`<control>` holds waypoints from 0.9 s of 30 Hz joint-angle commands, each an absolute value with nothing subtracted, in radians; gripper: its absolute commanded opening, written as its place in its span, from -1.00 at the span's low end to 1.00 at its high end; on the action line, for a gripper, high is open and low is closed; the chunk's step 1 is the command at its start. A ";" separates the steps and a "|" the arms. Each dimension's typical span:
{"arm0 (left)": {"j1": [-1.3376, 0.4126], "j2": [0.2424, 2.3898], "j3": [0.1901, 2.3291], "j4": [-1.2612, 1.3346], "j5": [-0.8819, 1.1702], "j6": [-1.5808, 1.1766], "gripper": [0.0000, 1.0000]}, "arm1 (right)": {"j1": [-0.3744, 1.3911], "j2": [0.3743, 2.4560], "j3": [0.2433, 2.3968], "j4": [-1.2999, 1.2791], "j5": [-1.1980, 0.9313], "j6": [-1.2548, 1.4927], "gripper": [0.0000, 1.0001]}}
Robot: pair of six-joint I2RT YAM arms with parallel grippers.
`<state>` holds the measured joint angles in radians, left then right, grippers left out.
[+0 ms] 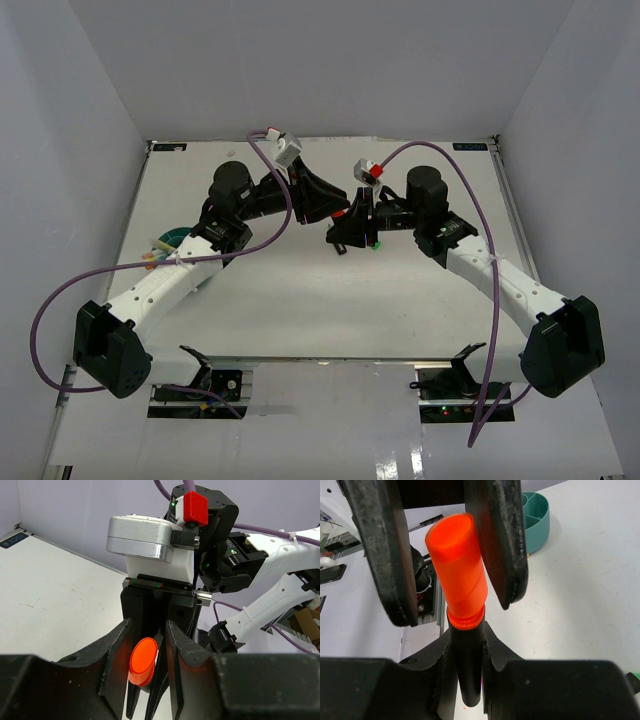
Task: Sort the stationery into containers
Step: Close the pen cap on the pen.
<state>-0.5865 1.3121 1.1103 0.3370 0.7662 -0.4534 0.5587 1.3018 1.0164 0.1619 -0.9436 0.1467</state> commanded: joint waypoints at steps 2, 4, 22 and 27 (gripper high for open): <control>-0.598 1.304 1.131 0.333 0.776 -0.452 -0.22 | 0.563 1.281 1.023 0.209 -0.950 0.149 -0.84; -0.600 1.298 1.120 0.334 0.773 -0.456 -0.26 | 0.561 1.279 1.026 0.209 -0.951 0.149 -0.85; -0.634 1.241 1.057 0.310 0.709 -0.528 -0.75 | 0.561 1.287 1.054 0.235 -0.939 0.160 -0.85; -0.640 1.235 1.035 0.316 0.707 -0.538 -0.84 | 0.563 1.290 1.060 0.259 -0.966 0.169 -0.84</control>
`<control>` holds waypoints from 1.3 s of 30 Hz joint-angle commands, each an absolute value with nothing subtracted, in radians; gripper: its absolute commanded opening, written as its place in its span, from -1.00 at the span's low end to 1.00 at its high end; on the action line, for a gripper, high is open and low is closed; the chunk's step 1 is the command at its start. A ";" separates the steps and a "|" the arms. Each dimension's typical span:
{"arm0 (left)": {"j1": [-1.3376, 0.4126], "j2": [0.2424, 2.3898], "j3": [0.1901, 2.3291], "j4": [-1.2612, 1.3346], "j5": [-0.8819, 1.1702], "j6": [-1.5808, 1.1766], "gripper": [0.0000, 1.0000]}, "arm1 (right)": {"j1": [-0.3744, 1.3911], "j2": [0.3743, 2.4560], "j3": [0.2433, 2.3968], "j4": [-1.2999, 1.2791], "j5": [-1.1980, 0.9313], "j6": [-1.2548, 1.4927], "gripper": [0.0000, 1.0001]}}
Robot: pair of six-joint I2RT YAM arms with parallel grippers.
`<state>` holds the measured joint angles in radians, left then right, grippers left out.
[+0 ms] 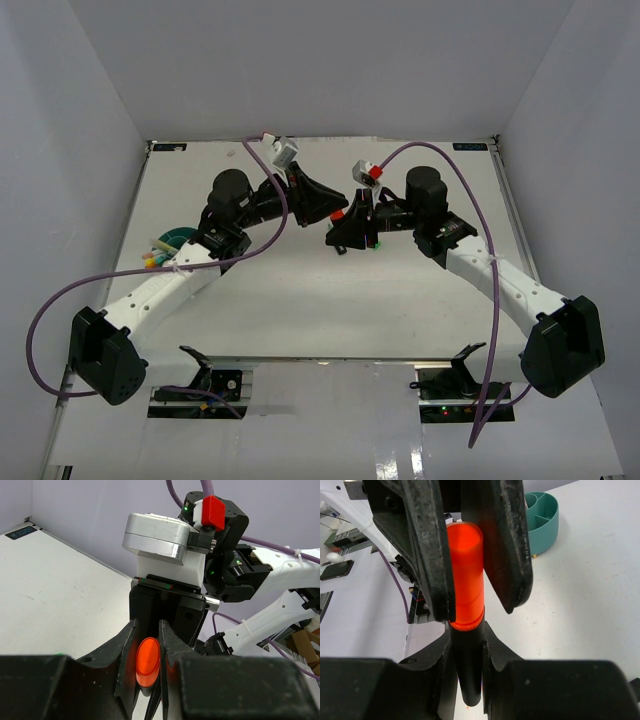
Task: Sort the stationery into containers
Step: Close the pen cap on the pen.
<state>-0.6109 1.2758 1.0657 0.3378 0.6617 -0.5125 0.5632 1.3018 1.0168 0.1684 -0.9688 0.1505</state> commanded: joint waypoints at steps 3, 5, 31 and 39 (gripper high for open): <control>-0.640 1.235 1.019 0.328 0.725 -0.534 -0.94 | 0.563 1.289 1.071 0.273 -0.991 0.175 -0.85; -0.640 1.235 1.014 0.340 0.736 -0.548 -0.99 | 0.561 1.287 1.075 0.275 -1.000 0.176 -0.85; -0.677 1.210 0.997 0.166 0.656 -0.563 -1.00 | 0.558 1.330 1.224 0.253 -0.966 0.115 -0.85; -0.680 1.224 0.985 0.140 0.727 -0.542 -1.00 | 0.542 1.351 1.301 0.255 -1.014 0.115 -0.85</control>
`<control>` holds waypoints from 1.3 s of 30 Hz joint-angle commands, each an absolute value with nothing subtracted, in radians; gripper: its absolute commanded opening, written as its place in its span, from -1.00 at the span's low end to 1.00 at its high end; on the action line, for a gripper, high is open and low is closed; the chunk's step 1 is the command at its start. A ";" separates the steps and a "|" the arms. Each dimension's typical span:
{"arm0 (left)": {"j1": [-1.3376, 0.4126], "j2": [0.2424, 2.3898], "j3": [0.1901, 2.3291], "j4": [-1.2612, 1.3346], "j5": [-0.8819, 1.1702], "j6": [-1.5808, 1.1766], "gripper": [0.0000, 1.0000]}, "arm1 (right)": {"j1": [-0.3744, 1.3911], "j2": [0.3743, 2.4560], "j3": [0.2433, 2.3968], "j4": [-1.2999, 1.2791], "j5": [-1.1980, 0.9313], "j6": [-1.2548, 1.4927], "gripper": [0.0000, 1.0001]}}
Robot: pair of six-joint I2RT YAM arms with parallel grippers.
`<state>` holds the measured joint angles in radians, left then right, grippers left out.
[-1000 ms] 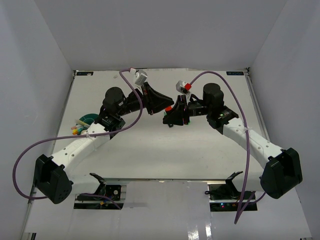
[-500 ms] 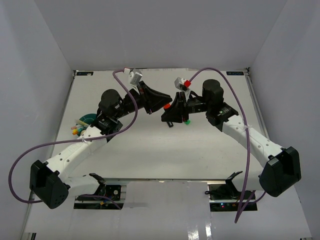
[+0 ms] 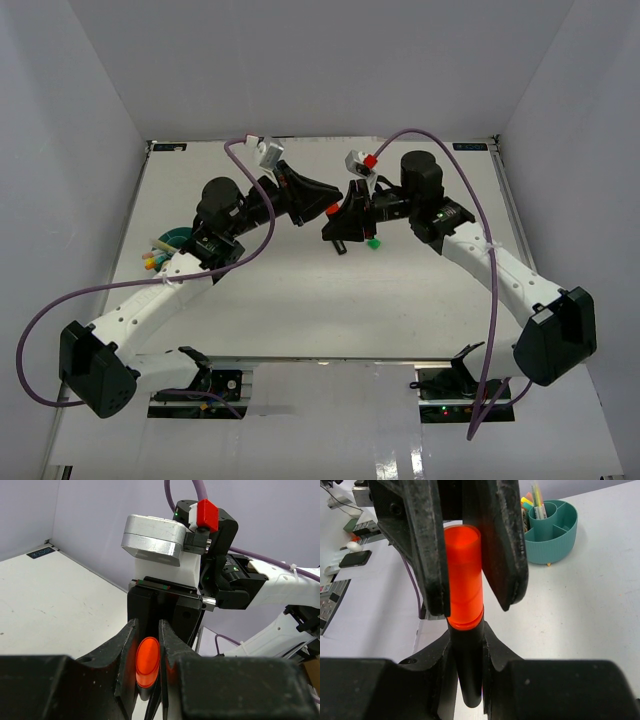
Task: Sort the stationery into containers
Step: Close the pen cap on the pen.
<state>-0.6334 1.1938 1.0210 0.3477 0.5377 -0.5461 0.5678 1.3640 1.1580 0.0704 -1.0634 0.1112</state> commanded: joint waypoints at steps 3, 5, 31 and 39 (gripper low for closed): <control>-0.680 1.226 0.986 0.124 0.761 -0.519 -1.00 | 0.534 1.358 1.325 0.256 -1.045 0.115 -0.85; -0.680 1.223 0.977 0.127 0.788 -0.511 -1.00 | 0.526 1.358 1.328 0.265 -1.066 0.121 -0.85; -0.689 1.269 0.963 0.144 0.819 -0.589 -1.00 | 0.495 1.405 1.376 0.362 -1.095 0.196 -0.85; -0.698 1.284 0.953 0.126 0.847 -0.600 -1.00 | 0.495 1.440 1.460 0.310 -1.083 0.163 -0.85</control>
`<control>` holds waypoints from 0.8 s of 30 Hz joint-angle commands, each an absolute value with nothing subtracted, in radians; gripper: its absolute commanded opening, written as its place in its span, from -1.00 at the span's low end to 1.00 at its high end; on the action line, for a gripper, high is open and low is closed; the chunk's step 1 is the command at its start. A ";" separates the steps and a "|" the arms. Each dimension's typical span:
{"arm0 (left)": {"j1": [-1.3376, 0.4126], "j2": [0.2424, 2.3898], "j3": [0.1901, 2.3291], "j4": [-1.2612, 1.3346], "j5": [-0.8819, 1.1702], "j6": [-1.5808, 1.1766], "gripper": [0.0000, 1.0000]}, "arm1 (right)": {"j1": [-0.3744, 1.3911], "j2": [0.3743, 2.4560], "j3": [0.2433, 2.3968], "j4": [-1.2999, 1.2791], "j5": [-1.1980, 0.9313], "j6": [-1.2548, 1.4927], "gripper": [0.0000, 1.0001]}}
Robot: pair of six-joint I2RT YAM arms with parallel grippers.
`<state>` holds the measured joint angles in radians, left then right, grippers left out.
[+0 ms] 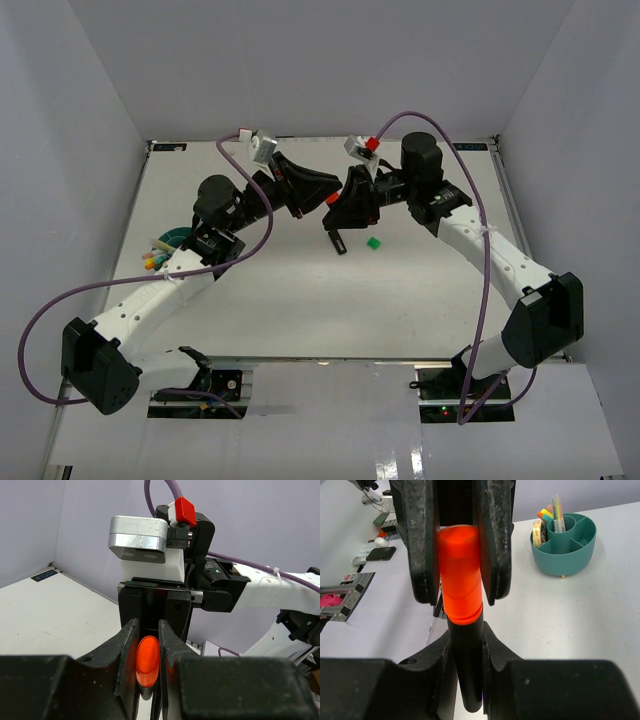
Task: Sort the stationery into containers
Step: Close the pen cap on the pen.
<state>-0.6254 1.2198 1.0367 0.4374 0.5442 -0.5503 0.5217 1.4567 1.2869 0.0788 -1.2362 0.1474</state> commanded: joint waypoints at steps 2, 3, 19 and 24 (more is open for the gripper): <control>-0.699 1.287 0.959 0.089 0.848 -0.574 -1.00 | 0.489 1.454 1.479 0.308 -1.088 0.166 -0.85; -0.699 1.287 0.960 0.072 0.839 -0.565 -1.00 | 0.488 1.459 1.497 0.308 -1.091 0.170 -0.85; -0.701 1.342 0.959 -0.039 0.939 -0.522 -1.00 | 0.463 1.502 1.634 0.290 -1.118 0.183 -0.85; -0.704 1.367 0.963 -0.100 0.934 -0.500 -1.00 | 0.463 1.506 1.660 0.288 -1.128 0.189 -0.85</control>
